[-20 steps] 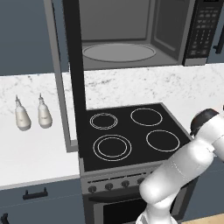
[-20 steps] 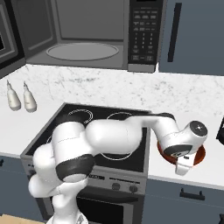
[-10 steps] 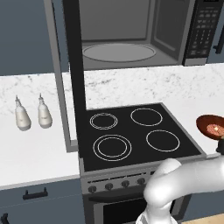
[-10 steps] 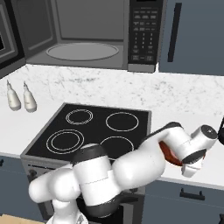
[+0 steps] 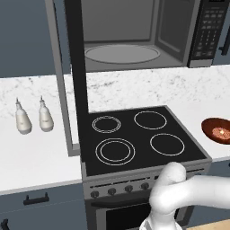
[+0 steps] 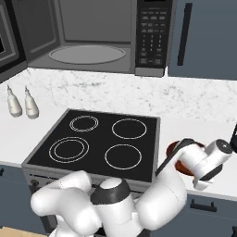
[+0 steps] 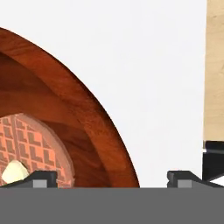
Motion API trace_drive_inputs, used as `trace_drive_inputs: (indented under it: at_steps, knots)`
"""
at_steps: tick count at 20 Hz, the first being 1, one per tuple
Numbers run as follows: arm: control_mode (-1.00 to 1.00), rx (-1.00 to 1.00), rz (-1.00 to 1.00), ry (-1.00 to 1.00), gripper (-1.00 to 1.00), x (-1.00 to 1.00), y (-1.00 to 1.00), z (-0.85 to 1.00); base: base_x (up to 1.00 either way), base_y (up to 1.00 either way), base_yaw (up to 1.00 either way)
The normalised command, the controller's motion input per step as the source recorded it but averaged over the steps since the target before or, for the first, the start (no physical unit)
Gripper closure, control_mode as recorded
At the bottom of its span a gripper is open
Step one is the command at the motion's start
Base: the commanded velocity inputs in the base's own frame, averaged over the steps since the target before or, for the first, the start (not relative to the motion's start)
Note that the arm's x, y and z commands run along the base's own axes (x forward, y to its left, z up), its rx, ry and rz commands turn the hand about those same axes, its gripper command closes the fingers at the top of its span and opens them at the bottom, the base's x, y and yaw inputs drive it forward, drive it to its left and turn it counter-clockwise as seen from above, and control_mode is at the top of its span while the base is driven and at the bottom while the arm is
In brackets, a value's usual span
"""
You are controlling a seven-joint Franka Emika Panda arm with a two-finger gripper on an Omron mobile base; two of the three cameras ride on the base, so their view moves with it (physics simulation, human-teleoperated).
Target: Open the microwave, place the bowl with waffle inside the microwave, then close the microwave door and turn it on.
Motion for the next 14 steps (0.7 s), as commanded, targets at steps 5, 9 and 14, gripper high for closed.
trace_drive_inputs:
  at_steps: [5,9,14]
  knots:
    - [-1.00,0.00,0.00,-0.08,-1.00,0.10,0.02,-0.34,0.00,0.00,0.00]
    - [-1.00,-0.02,0.00,-0.05,-1.00,0.18,0.18,-0.31,0.00,0.00,0.00]
    - [-1.00,-0.01,0.00,-0.06,1.00,0.10,0.21,-0.16,0.00,0.00,0.00]
